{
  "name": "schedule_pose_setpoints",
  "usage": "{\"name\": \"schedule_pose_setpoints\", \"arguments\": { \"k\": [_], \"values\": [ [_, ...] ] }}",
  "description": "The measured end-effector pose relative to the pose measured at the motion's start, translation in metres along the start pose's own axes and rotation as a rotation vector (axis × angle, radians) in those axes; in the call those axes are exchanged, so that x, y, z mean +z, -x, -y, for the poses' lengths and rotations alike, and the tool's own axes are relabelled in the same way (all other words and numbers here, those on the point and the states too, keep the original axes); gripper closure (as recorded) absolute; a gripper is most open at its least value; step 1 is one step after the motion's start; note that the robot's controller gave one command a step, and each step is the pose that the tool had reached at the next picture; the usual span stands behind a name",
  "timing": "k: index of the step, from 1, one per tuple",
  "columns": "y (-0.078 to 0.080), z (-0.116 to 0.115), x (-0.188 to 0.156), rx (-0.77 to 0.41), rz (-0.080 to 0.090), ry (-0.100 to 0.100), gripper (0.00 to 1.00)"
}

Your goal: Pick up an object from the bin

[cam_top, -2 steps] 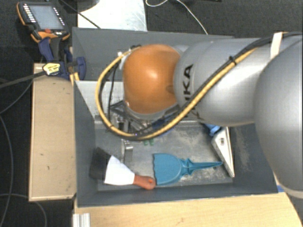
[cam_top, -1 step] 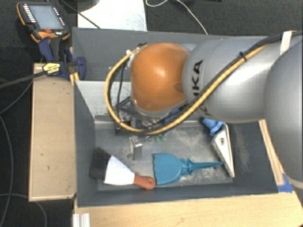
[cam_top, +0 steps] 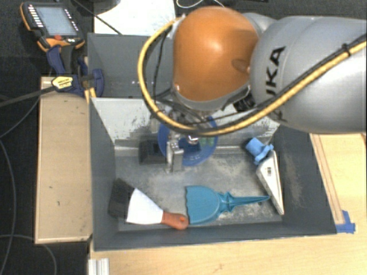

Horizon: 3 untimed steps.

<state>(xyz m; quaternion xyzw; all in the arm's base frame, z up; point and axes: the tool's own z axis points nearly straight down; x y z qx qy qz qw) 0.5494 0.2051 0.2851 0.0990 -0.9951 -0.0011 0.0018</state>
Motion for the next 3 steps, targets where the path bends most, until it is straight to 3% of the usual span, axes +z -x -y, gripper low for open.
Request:
{"name": "schedule_pose_setpoints", "arguments": {
  "k": [1, 2, 3],
  "values": [
    [-0.024, 0.008, 0.075, -0.076, 0.008, 0.000, 0.00],
    [0.017, 0.034, 0.081, 0.041, 0.007, 0.001, 0.00],
    [-0.019, -0.023, 0.118, -0.307, 0.006, 0.002, 0.00]
  ]
}}
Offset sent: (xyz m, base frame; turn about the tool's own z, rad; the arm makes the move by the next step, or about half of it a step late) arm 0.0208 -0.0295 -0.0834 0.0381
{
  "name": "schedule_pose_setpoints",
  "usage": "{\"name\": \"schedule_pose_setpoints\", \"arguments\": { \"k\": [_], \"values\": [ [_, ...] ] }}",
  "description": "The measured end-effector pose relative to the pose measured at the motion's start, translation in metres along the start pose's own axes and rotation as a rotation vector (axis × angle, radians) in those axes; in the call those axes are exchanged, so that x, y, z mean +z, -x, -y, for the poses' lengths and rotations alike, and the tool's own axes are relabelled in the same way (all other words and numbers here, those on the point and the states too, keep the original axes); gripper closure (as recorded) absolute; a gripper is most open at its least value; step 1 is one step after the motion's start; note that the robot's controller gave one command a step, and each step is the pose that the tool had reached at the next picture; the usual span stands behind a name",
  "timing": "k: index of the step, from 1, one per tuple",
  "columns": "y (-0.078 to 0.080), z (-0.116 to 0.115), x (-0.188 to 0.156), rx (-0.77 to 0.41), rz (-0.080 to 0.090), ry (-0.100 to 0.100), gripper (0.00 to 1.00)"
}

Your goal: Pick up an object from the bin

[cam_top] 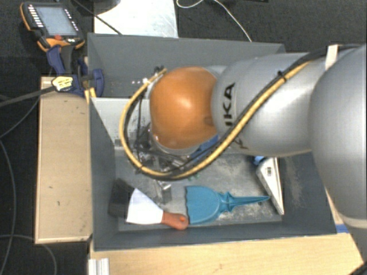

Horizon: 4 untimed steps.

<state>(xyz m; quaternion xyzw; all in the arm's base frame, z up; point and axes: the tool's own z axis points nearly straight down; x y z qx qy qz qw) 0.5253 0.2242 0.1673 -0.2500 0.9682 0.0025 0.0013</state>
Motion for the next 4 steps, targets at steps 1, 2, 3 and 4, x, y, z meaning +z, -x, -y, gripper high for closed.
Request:
{"name": "schedule_pose_setpoints", "arguments": {
  "k": [1, 2, 3, 4],
  "values": [
    [0.024, 0.065, -0.024, 0.644, 0.006, -0.002, 0.00],
    [0.026, 0.072, -0.027, 0.656, 0.006, -0.002, 0.00],
    [0.032, 0.069, 0.027, 0.780, 0.005, -0.001, 0.00],
    [0.007, 0.080, 0.035, 0.962, 0.008, -0.001, 1.00]
  ]
}}
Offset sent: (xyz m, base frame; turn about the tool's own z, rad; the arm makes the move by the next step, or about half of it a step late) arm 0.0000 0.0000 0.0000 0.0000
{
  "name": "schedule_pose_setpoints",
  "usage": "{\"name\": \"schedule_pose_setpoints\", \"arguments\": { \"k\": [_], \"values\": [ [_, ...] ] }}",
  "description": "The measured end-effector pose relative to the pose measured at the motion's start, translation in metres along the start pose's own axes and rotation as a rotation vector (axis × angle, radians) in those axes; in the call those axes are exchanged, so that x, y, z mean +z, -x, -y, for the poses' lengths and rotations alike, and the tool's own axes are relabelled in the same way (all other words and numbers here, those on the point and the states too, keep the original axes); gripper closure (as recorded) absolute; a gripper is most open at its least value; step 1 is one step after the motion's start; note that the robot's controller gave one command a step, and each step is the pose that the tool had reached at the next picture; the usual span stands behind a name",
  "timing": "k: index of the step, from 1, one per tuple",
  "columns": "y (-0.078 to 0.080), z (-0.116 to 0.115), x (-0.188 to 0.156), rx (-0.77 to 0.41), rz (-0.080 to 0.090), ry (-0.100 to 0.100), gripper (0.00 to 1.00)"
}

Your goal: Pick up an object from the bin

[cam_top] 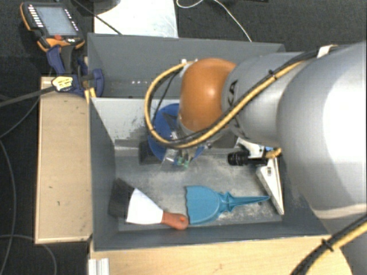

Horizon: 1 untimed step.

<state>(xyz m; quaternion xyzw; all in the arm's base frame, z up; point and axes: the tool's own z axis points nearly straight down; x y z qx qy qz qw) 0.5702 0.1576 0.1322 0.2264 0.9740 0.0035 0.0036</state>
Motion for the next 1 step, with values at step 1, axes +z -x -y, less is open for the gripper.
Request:
{"name": "schedule_pose_setpoints", "arguments": {
  "k": [1],
  "values": [
    [0.0000, 0.0000, 0.0000, 0.001, 0.000, 0.000, 1.00]
  ]
}}
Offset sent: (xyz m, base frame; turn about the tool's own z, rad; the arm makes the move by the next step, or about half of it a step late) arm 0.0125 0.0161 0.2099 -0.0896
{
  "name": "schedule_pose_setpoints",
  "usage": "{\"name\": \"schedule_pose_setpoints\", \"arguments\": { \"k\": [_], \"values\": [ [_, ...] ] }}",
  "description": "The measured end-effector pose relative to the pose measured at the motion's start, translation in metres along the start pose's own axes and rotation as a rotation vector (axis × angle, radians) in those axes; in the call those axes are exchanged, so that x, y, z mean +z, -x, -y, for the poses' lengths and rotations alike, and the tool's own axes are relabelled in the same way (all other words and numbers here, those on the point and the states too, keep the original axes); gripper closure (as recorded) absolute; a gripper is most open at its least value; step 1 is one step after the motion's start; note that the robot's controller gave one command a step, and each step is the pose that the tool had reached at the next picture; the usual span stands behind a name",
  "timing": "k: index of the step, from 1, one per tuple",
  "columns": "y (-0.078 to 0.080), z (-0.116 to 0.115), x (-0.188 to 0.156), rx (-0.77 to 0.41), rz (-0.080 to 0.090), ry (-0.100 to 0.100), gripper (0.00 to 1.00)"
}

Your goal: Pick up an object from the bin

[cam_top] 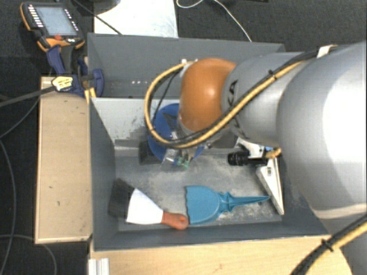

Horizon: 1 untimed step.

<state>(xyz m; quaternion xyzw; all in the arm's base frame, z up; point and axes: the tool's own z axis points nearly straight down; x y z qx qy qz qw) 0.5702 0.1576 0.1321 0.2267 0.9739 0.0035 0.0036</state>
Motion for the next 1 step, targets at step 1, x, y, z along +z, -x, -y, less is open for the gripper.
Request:
{"name": "schedule_pose_setpoints", "arguments": {
  "k": [1],
  "values": [
    [0.0024, -0.0106, -0.1031, -0.043, -0.002, -0.001, 1.00]
  ]
}}
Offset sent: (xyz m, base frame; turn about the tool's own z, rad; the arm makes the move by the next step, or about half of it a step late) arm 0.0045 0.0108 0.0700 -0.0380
